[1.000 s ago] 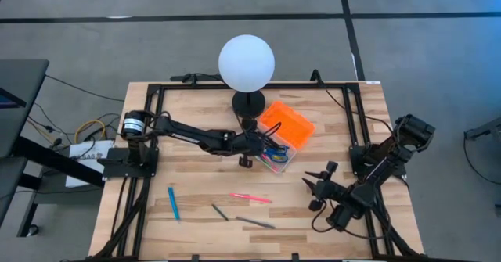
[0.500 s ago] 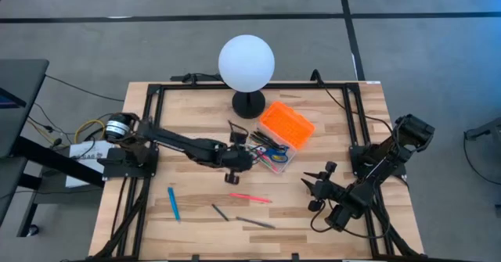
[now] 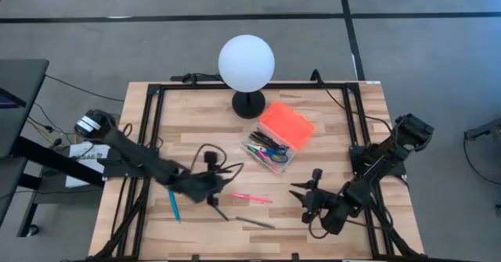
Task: Pick & place school supplies into a supply box
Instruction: Put the pink pen into the orange supply box
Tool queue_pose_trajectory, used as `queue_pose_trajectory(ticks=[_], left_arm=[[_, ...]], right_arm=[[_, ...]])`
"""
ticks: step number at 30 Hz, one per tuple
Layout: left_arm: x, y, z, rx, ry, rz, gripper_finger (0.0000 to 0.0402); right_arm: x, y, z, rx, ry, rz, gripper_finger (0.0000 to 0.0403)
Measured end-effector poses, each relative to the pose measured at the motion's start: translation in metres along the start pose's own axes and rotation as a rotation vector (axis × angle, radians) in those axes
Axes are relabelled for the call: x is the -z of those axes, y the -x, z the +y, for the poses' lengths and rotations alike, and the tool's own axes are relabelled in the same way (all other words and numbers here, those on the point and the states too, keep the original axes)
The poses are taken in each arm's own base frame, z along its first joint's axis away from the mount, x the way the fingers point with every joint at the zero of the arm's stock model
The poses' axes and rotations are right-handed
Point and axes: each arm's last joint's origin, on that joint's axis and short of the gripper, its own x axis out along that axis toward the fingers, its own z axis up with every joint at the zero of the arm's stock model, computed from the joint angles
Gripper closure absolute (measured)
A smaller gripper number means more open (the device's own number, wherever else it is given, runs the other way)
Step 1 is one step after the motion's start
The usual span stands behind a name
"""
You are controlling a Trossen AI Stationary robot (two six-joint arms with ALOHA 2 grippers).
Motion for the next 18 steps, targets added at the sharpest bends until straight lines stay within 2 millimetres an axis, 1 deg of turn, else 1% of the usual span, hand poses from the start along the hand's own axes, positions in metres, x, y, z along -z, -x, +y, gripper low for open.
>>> queue_pose_trajectory(ticks=[5, 10, 15, 18], left_arm=[[0.021, 0.019, -0.016, -0.097, 0.036, -0.119, 0.0284], [0.034, 0.031, -0.026, -0.129, 0.047, -0.158, 0.0284], [0.036, 0.044, -0.036, -0.159, 0.002, -0.184, 0.0284], [0.038, 0.050, -0.040, -0.177, -0.025, -0.187, 0.0284]], right_arm=[[-0.023, -0.021, -0.005, -0.198, -0.010, -0.063, 0.0294], [-0.042, -0.044, -0.021, -0.342, -0.056, -0.175, 0.0294], [-0.048, -0.061, -0.038, -0.427, -0.112, -0.216, 0.0294], [-0.049, -0.065, -0.042, -0.435, -0.123, -0.222, 0.0294]])
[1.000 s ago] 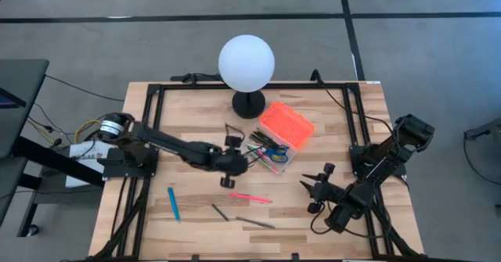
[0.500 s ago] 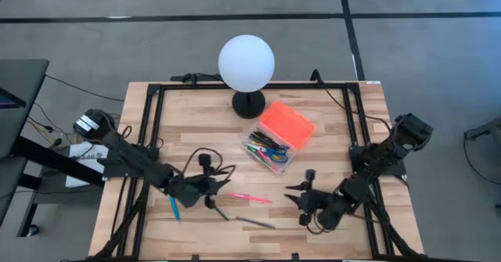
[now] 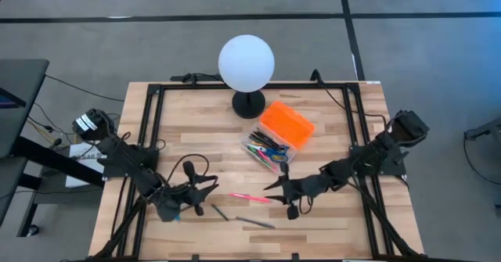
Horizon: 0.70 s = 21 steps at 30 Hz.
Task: Pick & place school supplies into a supply box
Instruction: Put the pink pen into the orange supply box
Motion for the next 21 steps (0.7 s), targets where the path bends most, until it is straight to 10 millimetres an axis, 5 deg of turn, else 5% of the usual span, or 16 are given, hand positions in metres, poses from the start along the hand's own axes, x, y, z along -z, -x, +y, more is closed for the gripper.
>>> queue_pose_trajectory(ticks=[9, 21], left_arm=[[0.014, 0.003, 0.003, 0.085, 0.121, -0.083, 0.0284], [0.037, 0.018, 0.027, 0.451, 0.205, -0.473, 0.0284]], right_arm=[[0.016, -0.032, 0.013, -0.095, 0.114, -0.031, 0.0294], [0.026, -0.082, 0.012, -0.060, 0.112, 0.090, 0.0294]])
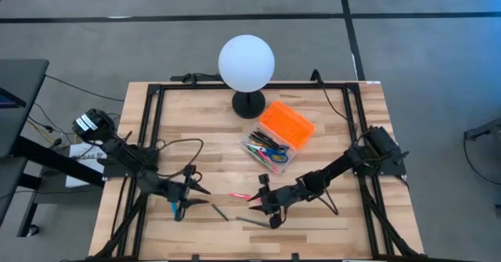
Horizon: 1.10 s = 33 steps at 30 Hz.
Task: Pick & place school supplies into a supply box
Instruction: Put the pink pen into the orange supply box
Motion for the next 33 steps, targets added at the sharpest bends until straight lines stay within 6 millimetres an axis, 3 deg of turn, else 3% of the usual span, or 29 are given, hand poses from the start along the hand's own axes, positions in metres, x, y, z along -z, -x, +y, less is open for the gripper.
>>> queue_pose_trajectory(ticks=[8, 15, 23, 33], left_arm=[[0.009, 0.007, 0.011, -0.137, 0.047, 0.044, 0.0284], [0.009, 0.007, 0.012, -0.153, 0.047, 0.048, 0.0284], [0.010, 0.007, 0.012, -0.158, 0.055, 0.048, 0.0284], [0.010, 0.007, 0.012, -0.156, 0.053, 0.053, 0.0284]], right_arm=[[0.005, -0.004, -0.013, 0.024, -0.107, 0.100, 0.0294], [0.006, -0.004, -0.009, 0.015, -0.113, 0.109, 0.0294], [0.034, -0.023, 0.001, 0.016, -0.123, 0.138, 0.0294], [0.037, -0.026, 0.001, 0.049, -0.136, 0.145, 0.0294]])
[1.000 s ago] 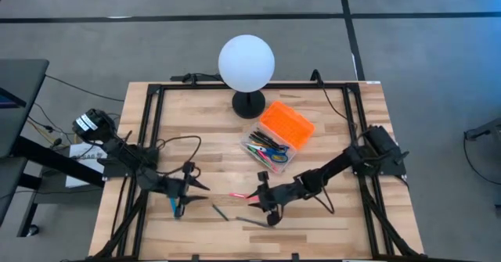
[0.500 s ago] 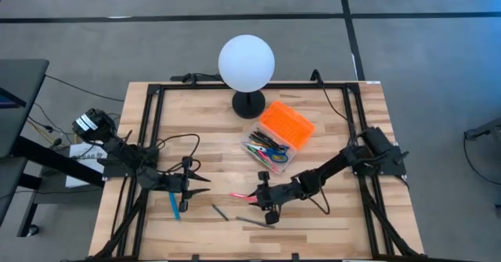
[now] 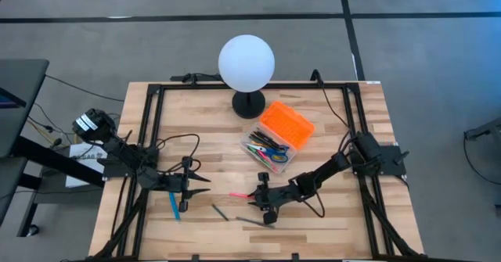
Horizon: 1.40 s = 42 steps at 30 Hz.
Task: Pick & place school supplies into a supply box
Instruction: Put the pink pen into the orange supply box
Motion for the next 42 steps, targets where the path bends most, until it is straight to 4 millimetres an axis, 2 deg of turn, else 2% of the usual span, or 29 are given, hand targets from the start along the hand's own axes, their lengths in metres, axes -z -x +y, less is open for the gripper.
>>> queue_pose_trajectory(ticks=[15, 27, 31, 39, 42], left_arm=[[0.0008, 0.0000, -0.0002, 0.001, 0.002, 0.007, 0.0284], [0.0008, -0.0001, -0.0002, 0.002, 0.002, 0.007, 0.0284], [0.0008, -0.0001, -0.0002, 0.002, 0.002, 0.007, 0.0284], [0.0008, -0.0001, -0.0002, 0.002, 0.007, 0.007, 0.0284], [0.0008, -0.0001, -0.0002, 0.002, 0.007, 0.008, 0.0284]], right_arm=[[0.0003, 0.0000, 0.0001, 0.002, -0.032, 0.003, 0.0294], [0.0053, 0.0009, -0.0021, 0.088, -0.101, 0.060, 0.0297], [0.0065, 0.0011, -0.0022, 0.089, -0.083, 0.073, 0.0319], [0.0094, 0.0020, -0.0017, 0.086, -0.057, 0.110, 0.0393], [0.0099, 0.0020, -0.0016, 0.081, -0.045, 0.113, 0.0392]])
